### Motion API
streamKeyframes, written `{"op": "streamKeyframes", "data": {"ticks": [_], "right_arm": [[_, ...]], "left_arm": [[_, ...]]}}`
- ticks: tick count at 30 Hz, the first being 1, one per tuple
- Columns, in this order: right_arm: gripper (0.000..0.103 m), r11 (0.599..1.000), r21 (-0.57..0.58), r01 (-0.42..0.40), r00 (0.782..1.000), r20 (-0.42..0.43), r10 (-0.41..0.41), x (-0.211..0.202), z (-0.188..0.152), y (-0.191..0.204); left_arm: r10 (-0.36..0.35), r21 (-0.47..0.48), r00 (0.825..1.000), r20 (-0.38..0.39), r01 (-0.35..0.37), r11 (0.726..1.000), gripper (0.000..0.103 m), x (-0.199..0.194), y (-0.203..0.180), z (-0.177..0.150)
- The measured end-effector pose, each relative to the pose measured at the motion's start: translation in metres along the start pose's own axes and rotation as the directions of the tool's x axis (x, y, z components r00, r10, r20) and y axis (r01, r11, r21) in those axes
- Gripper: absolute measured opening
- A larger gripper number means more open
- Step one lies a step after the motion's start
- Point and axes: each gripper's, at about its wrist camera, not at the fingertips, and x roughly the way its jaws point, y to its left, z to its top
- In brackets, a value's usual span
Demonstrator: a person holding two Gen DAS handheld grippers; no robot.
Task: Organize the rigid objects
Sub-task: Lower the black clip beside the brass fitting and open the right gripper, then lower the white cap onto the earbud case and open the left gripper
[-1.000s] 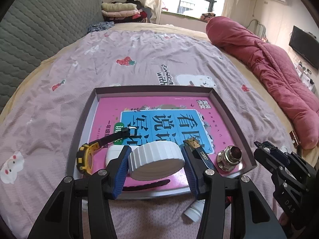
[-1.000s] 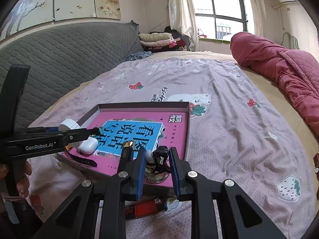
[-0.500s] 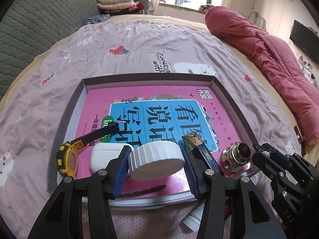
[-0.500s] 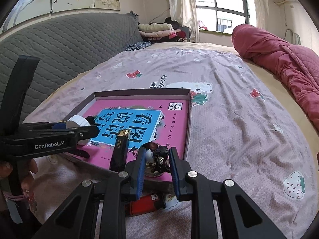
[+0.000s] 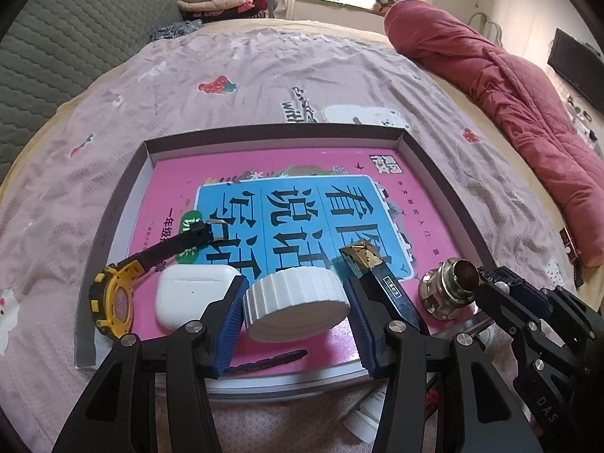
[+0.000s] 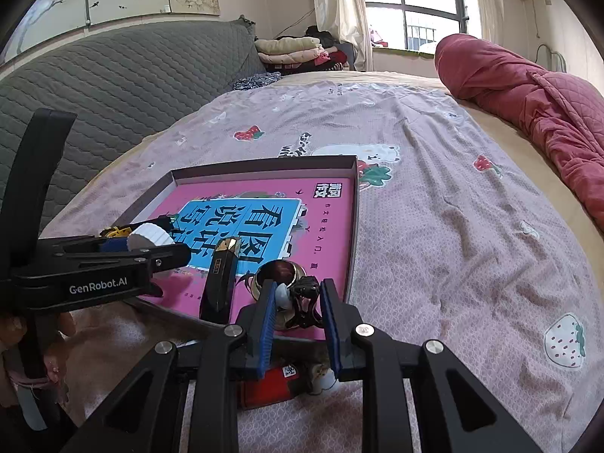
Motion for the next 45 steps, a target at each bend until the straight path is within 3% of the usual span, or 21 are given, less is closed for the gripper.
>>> {"op": "streamKeyframes", "data": {"ticks": [36,45], "right_arm": [[0.024,1.000,0.001,0.011,1.000,-0.022,-0.011,0.0038,-0.0020,0.0007],[0.033,1.000,0.000,0.011,1.000,-0.003,-0.011,-0.0017,-0.0002,0.0020]], "left_arm": [[-0.014,-0.023,0.998,-0.062,0.013,1.000,0.054,0.0069,0.0008,-0.0054],[-0.021,-0.027,0.999,-0.047,0.020,0.999,0.061,0.0006,0.0013,-0.0050]]}}
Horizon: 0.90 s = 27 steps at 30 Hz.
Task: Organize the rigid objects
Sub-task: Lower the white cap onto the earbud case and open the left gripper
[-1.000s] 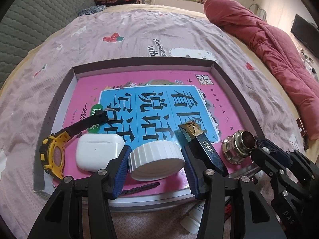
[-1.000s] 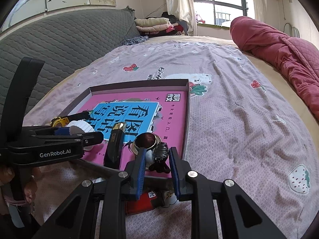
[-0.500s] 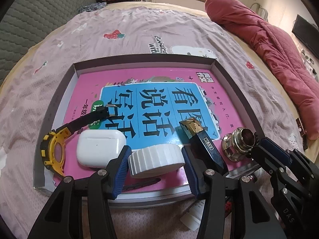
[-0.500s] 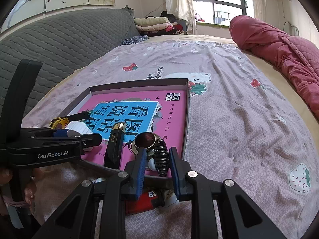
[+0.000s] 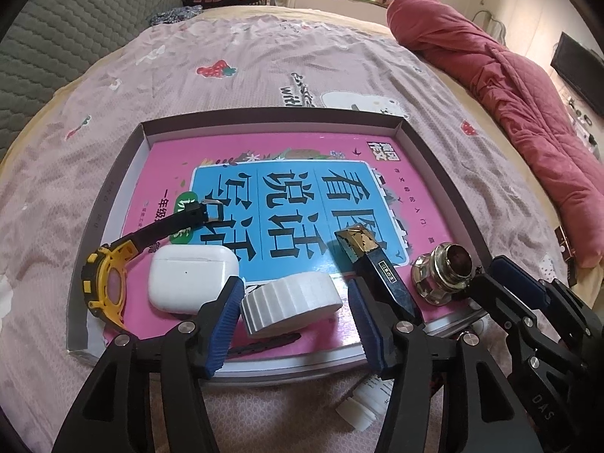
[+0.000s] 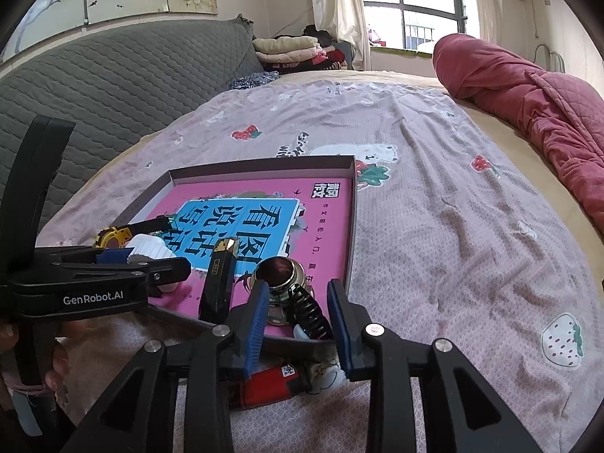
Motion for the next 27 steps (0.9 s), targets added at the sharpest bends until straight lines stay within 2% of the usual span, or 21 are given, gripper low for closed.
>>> {"op": "streamKeyframes", "data": {"ticks": [4,8,24,27], "right_arm": [[0.035,1.000,0.000,0.002,1.000,0.005,-0.002,-0.002,0.001,0.001],[0.039,1.000,0.004,0.005,1.000,0.017,-0.005,-0.004,0.002,0.000],[0.042,1.000,0.011,0.000,0.999,0.048,0.000,-0.012,0.007,-0.002],[0.047,1.000,0.013,-0.003,0.999,0.051,0.002,-0.012,0.007,-0.003]], "left_arm": [[0.016,-0.007,1.000,0.020,-0.016,1.000,0.064,-0.005,0.003,0.002],[0.022,-0.026,0.999,0.035,-0.021,0.999,0.065,-0.011,0.010,0.004],[0.031,-0.049,0.995,0.097,-0.027,0.998,0.065,-0.042,0.024,0.007],[0.035,-0.041,0.994,0.103,-0.031,0.999,0.065,-0.047,0.023,0.006]]}}
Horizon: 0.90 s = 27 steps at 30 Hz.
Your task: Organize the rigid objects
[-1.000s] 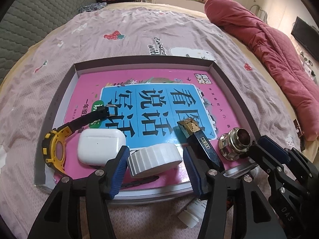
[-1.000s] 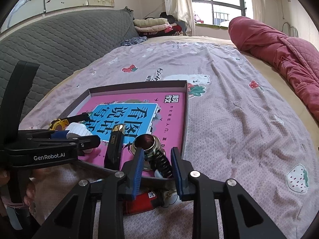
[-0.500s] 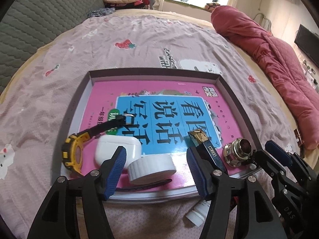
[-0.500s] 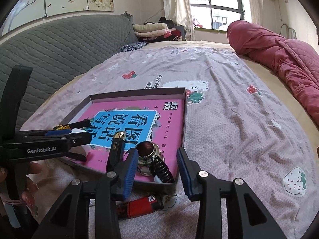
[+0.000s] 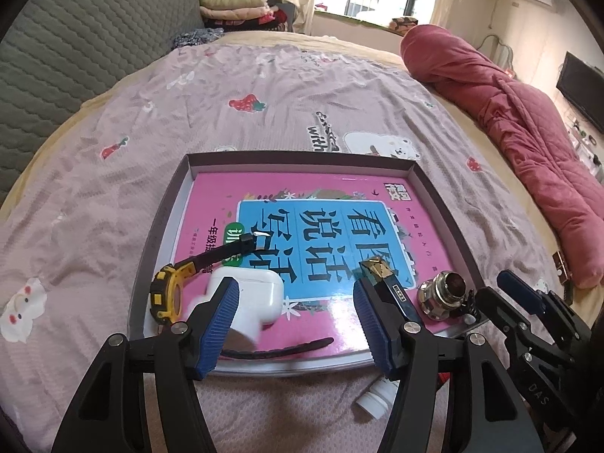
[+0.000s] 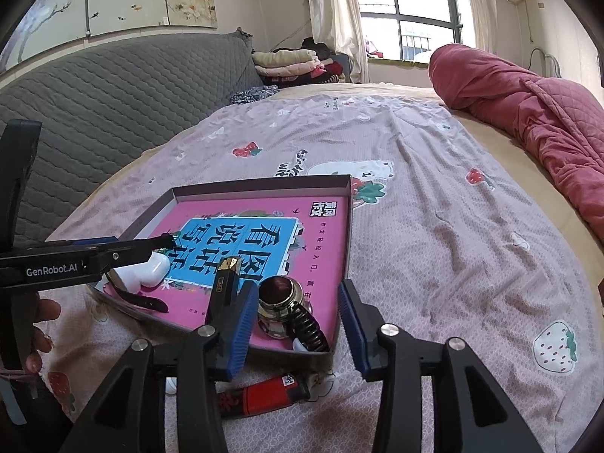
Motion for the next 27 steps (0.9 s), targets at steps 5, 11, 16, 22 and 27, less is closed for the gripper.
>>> {"op": "streamKeyframes", "data": {"ticks": [5,11,16,22,27], "right_arm": [[0.049,1.000,-0.007,-0.004,1.000,0.019,0.005,-0.004,0.002,0.002],[0.053,0.999,-0.024,-0.022,0.998,0.066,0.024,-0.018,0.005,0.007],[0.055,0.998,-0.050,-0.030,0.994,0.105,0.035,-0.033,0.006,0.013],[0.055,0.997,-0.065,-0.029,0.992,0.120,0.036,-0.047,0.003,0.016],[0.055,0.998,-0.063,-0.020,0.993,0.118,0.027,-0.055,0.001,0.017]], "left_arm": [[0.001,0.004,1.000,0.011,-0.001,1.000,0.065,-0.010,-0.001,-0.001],[0.004,0.012,1.000,0.026,-0.005,1.000,0.069,-0.024,-0.001,-0.003],[0.005,0.016,0.999,0.036,-0.006,1.000,0.070,-0.036,-0.003,-0.004],[0.002,0.027,0.999,0.048,-0.003,1.000,0.070,-0.050,-0.006,-0.005],[-0.004,0.033,0.999,0.054,0.002,0.999,0.070,-0.060,-0.008,-0.009]]}}
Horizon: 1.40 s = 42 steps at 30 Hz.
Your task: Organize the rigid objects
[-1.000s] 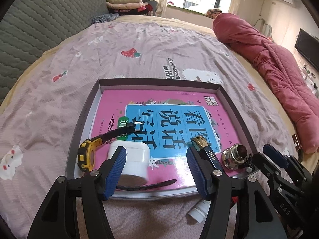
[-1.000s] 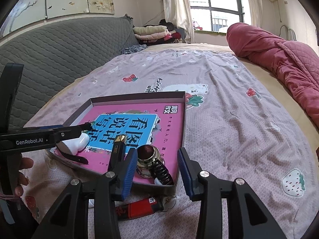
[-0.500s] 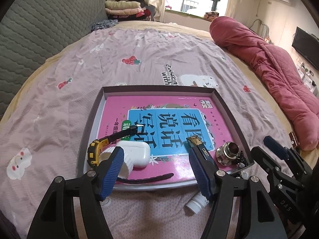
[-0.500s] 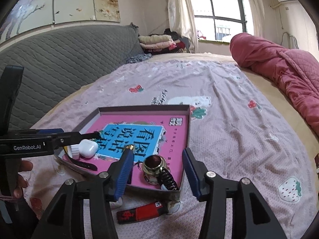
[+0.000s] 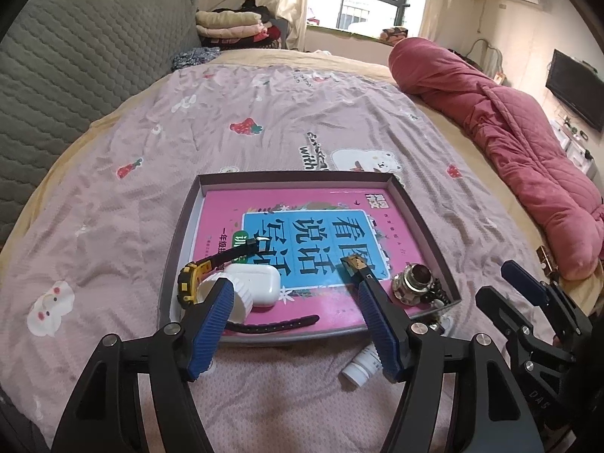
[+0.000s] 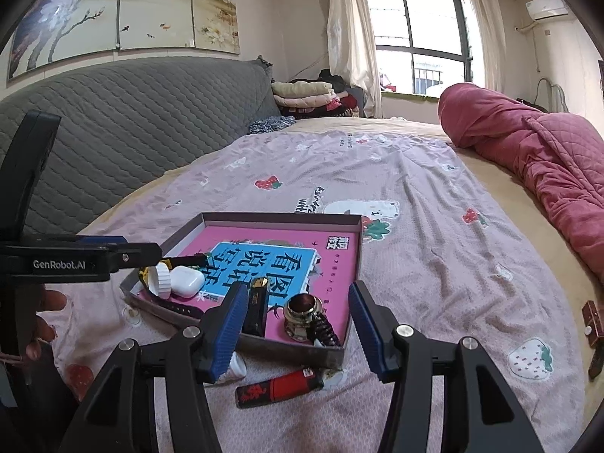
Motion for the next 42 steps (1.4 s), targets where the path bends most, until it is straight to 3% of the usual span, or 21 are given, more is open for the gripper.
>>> {"op": "streamKeyframes", "data": {"ticks": [13,24,34,42], "right_arm": [[0.055,0.999,-0.032,0.009,0.998,-0.063,-0.011,-0.014,-0.016,0.014],[0.055,0.997,-0.075,-0.012,0.981,-0.195,-0.003,-0.007,-0.044,0.025],[0.055,0.996,0.084,-0.023,0.950,-0.308,0.048,0.014,-0.060,0.008],[0.055,0.985,0.172,-0.028,0.943,-0.323,0.083,0.024,-0.061,-0.001]], "left_arm": [[-0.019,0.032,1.000,-0.023,0.020,0.999,0.071,-0.013,-0.002,-0.020],[-0.037,0.089,0.995,-0.088,0.044,0.995,0.071,0.002,-0.015,-0.048],[-0.025,0.200,0.990,-0.138,0.053,0.978,0.071,0.029,-0.036,-0.067],[-0.038,0.259,0.986,-0.165,0.080,0.963,0.071,0.051,-0.046,-0.069]]}}
